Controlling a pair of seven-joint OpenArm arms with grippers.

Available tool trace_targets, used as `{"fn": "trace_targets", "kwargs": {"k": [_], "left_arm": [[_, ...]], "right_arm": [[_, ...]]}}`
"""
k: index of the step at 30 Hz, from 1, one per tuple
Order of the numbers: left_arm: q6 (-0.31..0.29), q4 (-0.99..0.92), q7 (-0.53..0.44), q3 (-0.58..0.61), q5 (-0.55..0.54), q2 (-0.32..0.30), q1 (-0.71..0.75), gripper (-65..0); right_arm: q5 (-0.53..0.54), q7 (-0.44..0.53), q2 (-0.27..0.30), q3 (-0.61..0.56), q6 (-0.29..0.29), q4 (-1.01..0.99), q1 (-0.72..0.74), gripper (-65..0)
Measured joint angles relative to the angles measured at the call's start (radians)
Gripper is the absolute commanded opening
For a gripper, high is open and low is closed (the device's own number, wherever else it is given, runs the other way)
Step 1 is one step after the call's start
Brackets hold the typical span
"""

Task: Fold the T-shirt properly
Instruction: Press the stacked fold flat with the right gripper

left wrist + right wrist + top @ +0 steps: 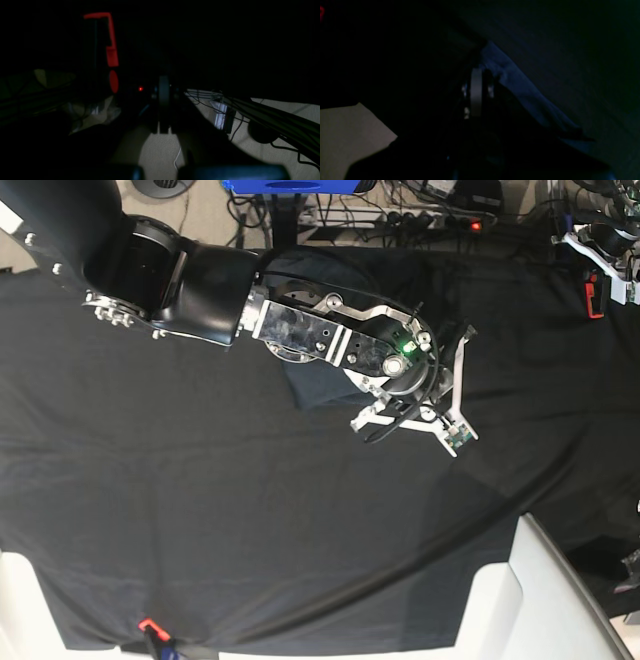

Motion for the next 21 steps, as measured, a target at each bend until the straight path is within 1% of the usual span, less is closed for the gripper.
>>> {"fn": "trace_targets", "kwargs": {"k": [5,7,9,12,13,15,19,21], "left_arm": [[0.000,0.000,0.000,0.000,0.000,0.000,0.000,-65.0],[0.000,0.000,0.000,0.000,0.000,0.000,0.000,-65.0],[0.000,0.000,0.000,0.000,0.000,0.000,0.000,-65.0],[0.000,0.000,0.000,0.000,0.000,0.000,0.000,-65.0],[0.000,0.000,0.000,0.000,0.000,0.000,0.000,-65.0],[0.000,0.000,0.000,0.001,0.000,-0.006,0.000,-65.0],[0.000,-0.041,0.001,0.002,0.002,-0.019,-0.012,-65.0],[0.000,-0.075,0.000,0.002,0.002,-0.028,-0.027,-65.0]], "right_arm": [[0.000,0.024,0.000,0.000,0.000,0.000,0.000,-64.1],[0.000,0.046,0.000,0.000,0.000,-0.002,0.000,-63.0],[0.000,0.068,0.000,0.000,0.000,-0.002,0.000,-58.1],[0.000,0.080,0.000,0.000,0.000,-0.002,0.000,-45.6],[0.000,0.081,0.000,0.000,0.000,-0.002,0.000,-42.5],[-0.001,0.085,0.000,0.000,0.000,-0.002,-0.004,-38.3],[0.000,0.080,0.000,-0.002,0.000,0.008,-0.015,-37.8],[-0.001,0.058,0.009,-0.003,-0.008,0.060,-0.014,-37.8]]}}
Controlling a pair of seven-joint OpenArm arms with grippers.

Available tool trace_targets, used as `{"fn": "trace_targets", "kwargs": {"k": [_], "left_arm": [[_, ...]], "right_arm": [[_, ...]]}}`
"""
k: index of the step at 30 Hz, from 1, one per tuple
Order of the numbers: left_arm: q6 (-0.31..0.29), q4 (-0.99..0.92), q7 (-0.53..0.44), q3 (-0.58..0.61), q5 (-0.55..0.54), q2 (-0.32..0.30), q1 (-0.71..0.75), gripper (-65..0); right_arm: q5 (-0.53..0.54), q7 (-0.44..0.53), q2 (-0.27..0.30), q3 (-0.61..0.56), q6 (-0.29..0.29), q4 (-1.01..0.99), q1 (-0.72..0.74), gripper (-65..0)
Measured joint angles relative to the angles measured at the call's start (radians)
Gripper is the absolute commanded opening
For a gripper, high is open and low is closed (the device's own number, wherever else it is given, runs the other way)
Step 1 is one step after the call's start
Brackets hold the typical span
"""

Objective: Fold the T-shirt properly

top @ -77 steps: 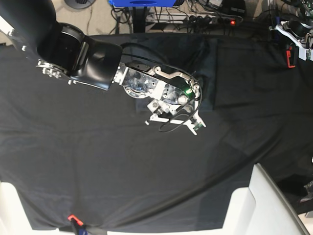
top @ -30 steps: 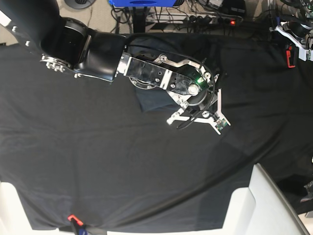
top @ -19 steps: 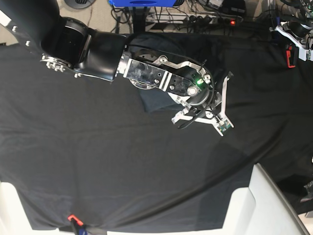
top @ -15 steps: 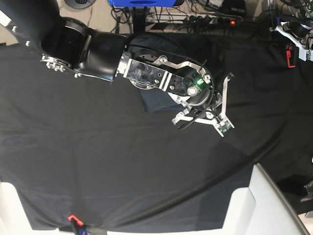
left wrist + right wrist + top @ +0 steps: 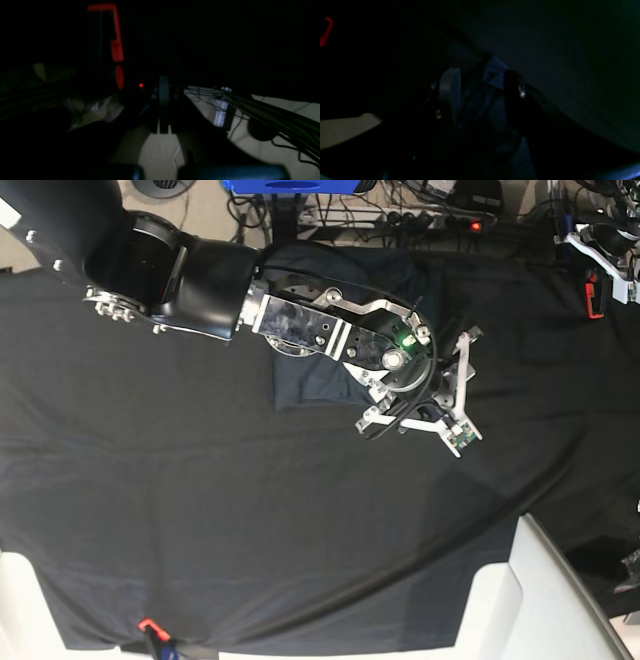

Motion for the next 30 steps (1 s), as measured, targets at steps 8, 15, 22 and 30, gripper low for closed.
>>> {"fn": "trace_targets", "kwargs": {"k": [8,15,22,30], "left_arm": [[0.000,0.027,0.000,0.001,0.001,-0.006,-0.006,-65.0],[0.000,0.074,-0.001,0.049,-0.003,-0.006,-0.007,-65.0],[0.000,0.075,0.000,0.067,0.000,-0.006,-0.006,-65.0],[0.000,0.070,-0.001,0.064,0.001,-0.011,-0.006,-65.0]], "right_arm": [[-0.019,-0.431,0.118,0.040,-0.006,0.330,-0.089,-51.5],[-0.022,-0.317,0.235,0.041,-0.007,0.359,-0.221,-63.8],[-0.019,-0.133,0.261,0.043,-0.007,0.182,-0.257,-63.8],[-0.009,-0.120,0.273,0.115,0.003,0.159,-0.336,-63.8]]}}
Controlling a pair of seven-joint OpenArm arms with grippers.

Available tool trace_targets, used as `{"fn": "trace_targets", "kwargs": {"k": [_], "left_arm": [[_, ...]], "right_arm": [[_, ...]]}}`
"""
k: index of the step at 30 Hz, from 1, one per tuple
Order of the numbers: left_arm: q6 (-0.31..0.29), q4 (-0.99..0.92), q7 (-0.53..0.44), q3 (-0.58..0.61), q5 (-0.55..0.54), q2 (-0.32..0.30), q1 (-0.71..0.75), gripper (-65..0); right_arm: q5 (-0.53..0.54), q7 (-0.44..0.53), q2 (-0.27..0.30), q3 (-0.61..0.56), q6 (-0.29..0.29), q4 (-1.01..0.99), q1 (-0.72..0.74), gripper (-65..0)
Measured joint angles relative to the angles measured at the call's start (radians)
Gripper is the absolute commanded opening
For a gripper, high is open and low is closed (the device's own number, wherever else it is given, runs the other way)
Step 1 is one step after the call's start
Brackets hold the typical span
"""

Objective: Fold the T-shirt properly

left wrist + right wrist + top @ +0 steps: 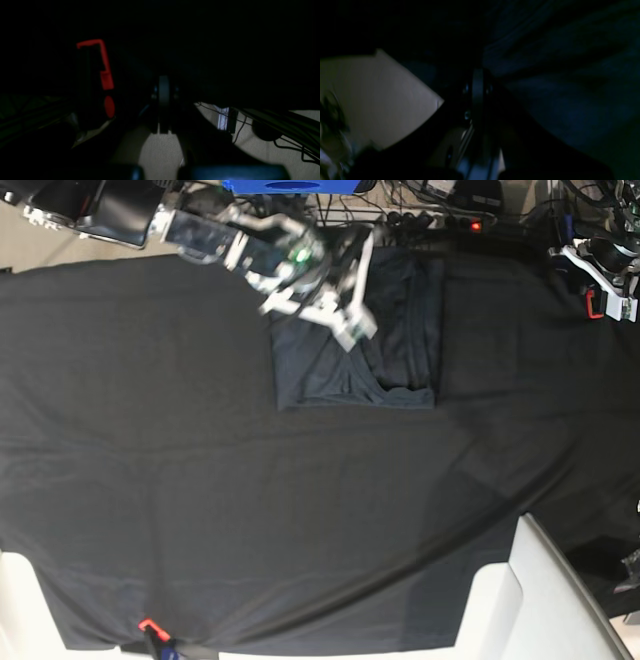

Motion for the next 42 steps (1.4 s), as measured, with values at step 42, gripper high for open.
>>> {"fn": "trace_targets", "kwargs": {"k": [42], "left_arm": [[0.003,-0.001,0.000,0.002,-0.003,0.000,-0.011,-65.0]], "right_arm": [[-0.002,0.144,-0.003,0.229,0.005,-0.282,0.146,-63.5]]}}
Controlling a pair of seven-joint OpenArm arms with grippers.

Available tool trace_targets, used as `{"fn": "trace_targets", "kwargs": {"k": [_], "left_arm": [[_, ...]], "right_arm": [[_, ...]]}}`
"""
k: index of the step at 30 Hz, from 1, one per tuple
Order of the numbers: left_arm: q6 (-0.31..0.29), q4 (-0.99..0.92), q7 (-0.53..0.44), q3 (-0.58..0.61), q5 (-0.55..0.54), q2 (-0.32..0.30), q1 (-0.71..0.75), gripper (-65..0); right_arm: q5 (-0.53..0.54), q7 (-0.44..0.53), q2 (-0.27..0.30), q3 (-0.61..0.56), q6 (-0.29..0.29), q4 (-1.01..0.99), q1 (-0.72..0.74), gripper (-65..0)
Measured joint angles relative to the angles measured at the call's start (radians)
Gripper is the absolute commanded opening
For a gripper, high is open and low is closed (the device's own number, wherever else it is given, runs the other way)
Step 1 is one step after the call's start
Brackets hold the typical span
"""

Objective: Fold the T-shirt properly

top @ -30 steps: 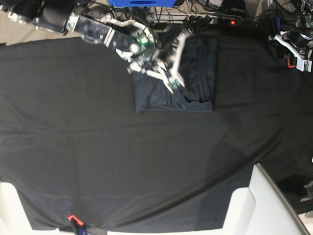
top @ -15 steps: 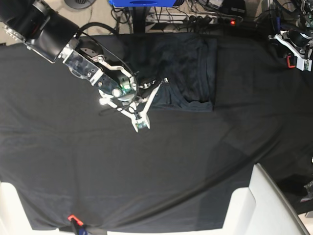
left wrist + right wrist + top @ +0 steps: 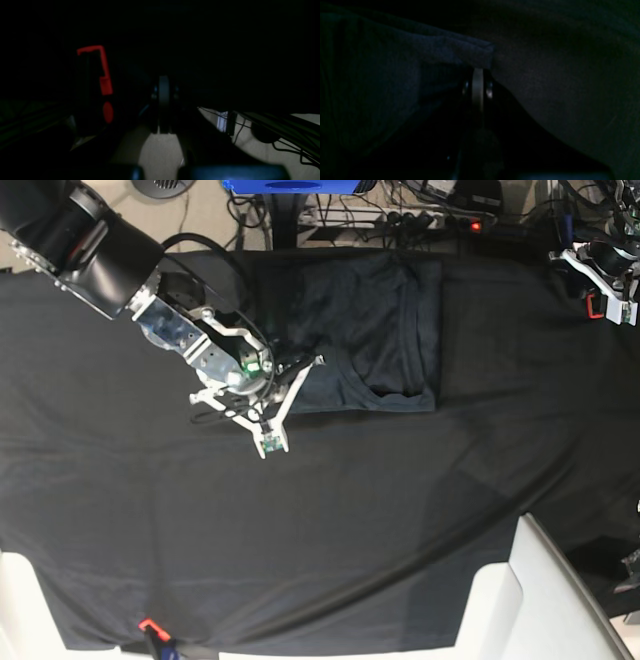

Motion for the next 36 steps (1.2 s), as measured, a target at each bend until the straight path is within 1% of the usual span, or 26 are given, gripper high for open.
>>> {"fn": "trace_targets", "kwargs": {"k": [3,6,8,10,11,12,15,17,19,27,29,33,36], "left_arm": [[0.000,0.000,0.000,0.000,0.000,0.000,0.000,-65.0],[0.000,0.000,0.000,0.000,-0.001,0.001,0.000,-65.0],[0.000,-0.001,0.000,0.000,0.001,-0.001,0.000,-65.0],[0.000,-0.001,0.000,0.000,0.003,0.000,0.001,-65.0],[0.000,-0.001,-0.001,0.000,0.002,0.002,0.000,-65.0],[0.000,-0.003,-0.001,0.000,-0.001,0.003,0.000,-65.0],[0.000,-0.018,-0.001,0.000,0.002,0.001,0.000,-65.0],[0.000,-0.021,0.001,-0.001,0.003,0.000,0.001,-65.0],[0.000,-0.021,0.000,0.000,0.000,0.000,0.000,-65.0],[0.000,-0.021,-0.001,0.003,0.002,0.000,-0.023,-65.0],[0.000,-0.021,-0.004,0.028,0.000,-0.003,-0.024,-65.0],[0.000,-0.021,0.000,0.067,0.000,0.001,-0.022,-65.0],[0.000,-0.019,0.000,0.080,0.000,-0.001,-0.024,-65.0]], "right_arm": [[0.000,-0.020,0.008,0.001,-0.021,0.053,-0.026,-63.5],[0.011,-0.035,0.018,0.000,-0.123,0.147,-0.047,-63.5],[0.014,-0.047,0.050,0.000,-0.138,0.235,-0.055,-63.5],[-0.002,-0.087,0.082,0.005,-0.154,0.330,-0.077,-63.5],[0.002,-0.108,0.099,0.010,-0.141,0.373,-0.096,-63.5],[0.005,-0.137,0.111,0.026,-0.142,0.419,-0.127,-63.5],[0.006,-0.186,0.121,0.090,-0.143,0.521,-0.252,-63.5],[0.011,-0.188,0.137,0.123,-0.143,0.571,-0.328,-63.5],[0.000,-0.182,0.152,0.132,-0.146,0.591,-0.375,-63.5],[0.000,-0.174,0.148,0.108,-0.145,0.572,-0.402,-63.5],[-0.003,-0.174,0.148,0.095,-0.145,0.568,-0.407,-63.3],[-0.003,-0.172,0.111,0.095,-0.142,0.524,-0.411,-63.3],[-0.003,-0.173,0.106,0.095,-0.145,0.473,-0.412,-63.3]]}}
